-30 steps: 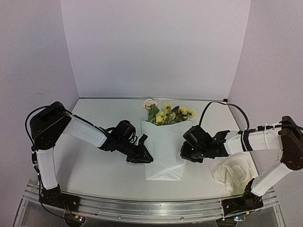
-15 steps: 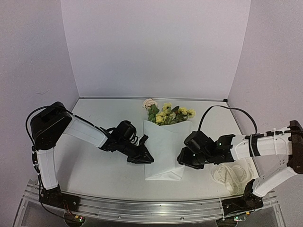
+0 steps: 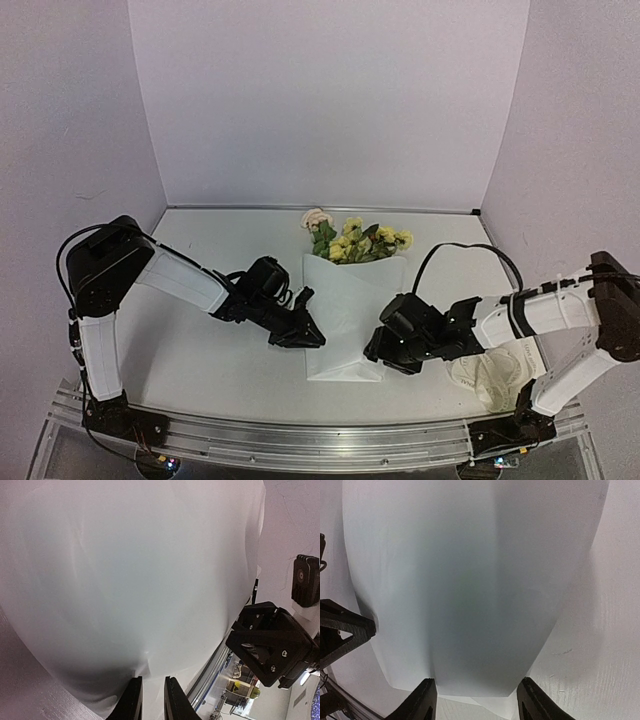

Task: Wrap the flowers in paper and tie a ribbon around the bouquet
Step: Press the fold line of the folded bouquet.

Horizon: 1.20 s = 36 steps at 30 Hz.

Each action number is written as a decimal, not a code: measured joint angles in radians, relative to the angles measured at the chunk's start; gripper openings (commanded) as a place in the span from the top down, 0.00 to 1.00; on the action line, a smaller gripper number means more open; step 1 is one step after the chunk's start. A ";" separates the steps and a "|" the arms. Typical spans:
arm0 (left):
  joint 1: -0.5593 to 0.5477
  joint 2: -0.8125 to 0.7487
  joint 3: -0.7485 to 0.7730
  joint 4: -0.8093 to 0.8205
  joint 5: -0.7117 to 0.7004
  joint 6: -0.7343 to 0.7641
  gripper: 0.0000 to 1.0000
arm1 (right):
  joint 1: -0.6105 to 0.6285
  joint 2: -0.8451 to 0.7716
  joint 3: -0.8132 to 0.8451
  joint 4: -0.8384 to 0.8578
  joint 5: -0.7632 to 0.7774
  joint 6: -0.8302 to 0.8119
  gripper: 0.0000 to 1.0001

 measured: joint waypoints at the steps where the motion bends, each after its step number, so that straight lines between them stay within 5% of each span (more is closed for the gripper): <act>1: 0.000 0.000 0.000 0.000 0.000 0.000 0.83 | 0.000 0.006 0.000 0.008 -0.002 0.004 0.42; 10: -0.002 0.000 0.012 0.000 -0.005 -0.004 0.83 | 0.000 0.071 -0.016 0.107 -0.013 0.042 0.43; 25: -0.004 0.001 0.024 0.001 -0.023 -0.026 0.82 | 0.002 0.116 -0.016 0.165 -0.014 0.070 0.67; 36: -0.030 0.001 0.050 -0.027 0.056 0.048 0.82 | 0.002 0.147 0.041 0.089 -0.013 0.085 0.72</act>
